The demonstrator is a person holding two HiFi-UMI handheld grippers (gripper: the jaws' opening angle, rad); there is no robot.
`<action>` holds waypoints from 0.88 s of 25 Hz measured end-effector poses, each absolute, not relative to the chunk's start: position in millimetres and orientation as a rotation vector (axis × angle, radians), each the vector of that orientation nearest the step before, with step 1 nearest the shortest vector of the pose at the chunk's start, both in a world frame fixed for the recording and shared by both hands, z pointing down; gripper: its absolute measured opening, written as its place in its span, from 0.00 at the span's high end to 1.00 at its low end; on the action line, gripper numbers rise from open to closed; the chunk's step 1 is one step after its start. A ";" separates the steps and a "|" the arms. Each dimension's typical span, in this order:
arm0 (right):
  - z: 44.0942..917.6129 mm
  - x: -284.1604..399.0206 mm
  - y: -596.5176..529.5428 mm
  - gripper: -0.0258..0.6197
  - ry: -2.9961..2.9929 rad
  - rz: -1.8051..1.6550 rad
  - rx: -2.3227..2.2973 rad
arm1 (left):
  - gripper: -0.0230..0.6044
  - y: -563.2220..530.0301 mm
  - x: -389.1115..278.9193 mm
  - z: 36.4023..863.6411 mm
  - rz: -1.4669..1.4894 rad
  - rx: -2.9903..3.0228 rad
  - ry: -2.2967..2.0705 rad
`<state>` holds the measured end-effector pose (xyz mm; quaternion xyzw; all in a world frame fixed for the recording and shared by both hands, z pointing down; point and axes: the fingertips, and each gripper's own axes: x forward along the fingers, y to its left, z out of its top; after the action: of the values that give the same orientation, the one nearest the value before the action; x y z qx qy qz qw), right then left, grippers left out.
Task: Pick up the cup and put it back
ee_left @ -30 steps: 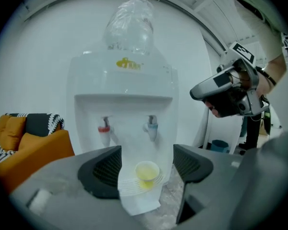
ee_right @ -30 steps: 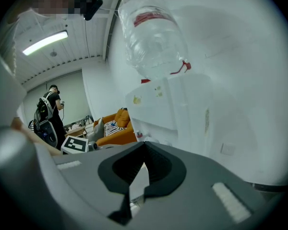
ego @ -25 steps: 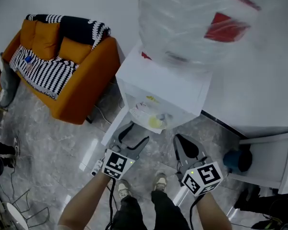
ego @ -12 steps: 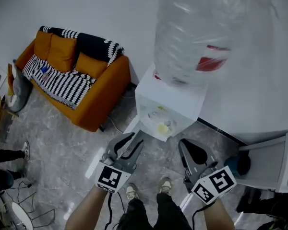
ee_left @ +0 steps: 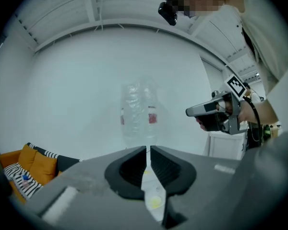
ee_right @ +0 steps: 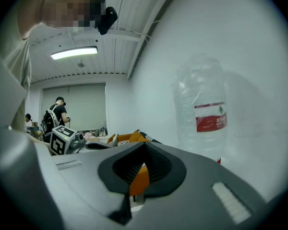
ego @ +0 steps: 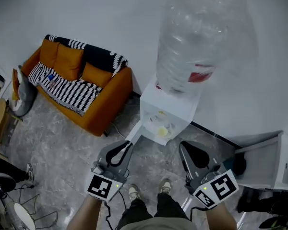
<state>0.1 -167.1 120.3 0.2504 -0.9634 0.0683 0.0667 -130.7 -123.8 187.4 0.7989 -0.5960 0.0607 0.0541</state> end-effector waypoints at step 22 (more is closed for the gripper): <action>-3.8 -0.7 -116.2 0.96 -3.038 -0.007 0.578 | 0.96 -69.9 -115.1 58.4 0.187 2.441 -1.883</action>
<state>-0.7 -116.2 -3.8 0.1868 -0.9821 -0.0024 0.0245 -115.1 -69.9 58.4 0.7901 -0.6094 0.0606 0.0265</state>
